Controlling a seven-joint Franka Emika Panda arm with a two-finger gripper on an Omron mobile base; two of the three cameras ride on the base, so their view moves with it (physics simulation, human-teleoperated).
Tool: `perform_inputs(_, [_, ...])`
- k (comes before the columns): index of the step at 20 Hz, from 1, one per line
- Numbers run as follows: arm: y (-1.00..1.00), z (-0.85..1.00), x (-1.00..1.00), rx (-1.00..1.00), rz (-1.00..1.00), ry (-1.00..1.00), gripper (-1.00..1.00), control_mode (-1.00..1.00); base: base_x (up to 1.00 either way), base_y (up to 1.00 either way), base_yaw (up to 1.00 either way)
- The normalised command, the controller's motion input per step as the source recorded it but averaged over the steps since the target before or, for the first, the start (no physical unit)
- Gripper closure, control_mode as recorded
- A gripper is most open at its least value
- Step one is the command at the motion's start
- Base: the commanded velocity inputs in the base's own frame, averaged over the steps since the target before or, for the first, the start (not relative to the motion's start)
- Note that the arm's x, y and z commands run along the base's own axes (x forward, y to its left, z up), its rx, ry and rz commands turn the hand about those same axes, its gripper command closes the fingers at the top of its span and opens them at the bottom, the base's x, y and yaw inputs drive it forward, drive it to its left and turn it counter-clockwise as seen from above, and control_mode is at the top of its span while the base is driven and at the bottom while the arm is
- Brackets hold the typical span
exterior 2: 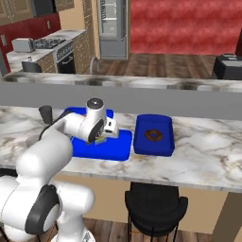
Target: Take the cupcake and cake from the fridge and place them on the empty tray on the dining counter.
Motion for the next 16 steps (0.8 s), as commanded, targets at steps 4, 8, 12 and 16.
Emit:
perform_inputs(4, [0.00,-0.29,0.26,0.00,0.00,0.00,1.00,-1.00,0.00,0.00,0.00])
perform_inputs(8, [0.00,-0.25,0.23,0.00,0.00,0.00,1.00,-1.00,0.00,0.00,0.00])
perform_inputs(12, [0.00,-0.23,0.22,0.00,0.00,0.00,1.00,-1.00,0.00,0.00,0.00])
perform_inputs(16, [0.00,-0.25,0.23,0.00,0.00,0.00,1.00,-1.00,0.00,0.00,0.00])
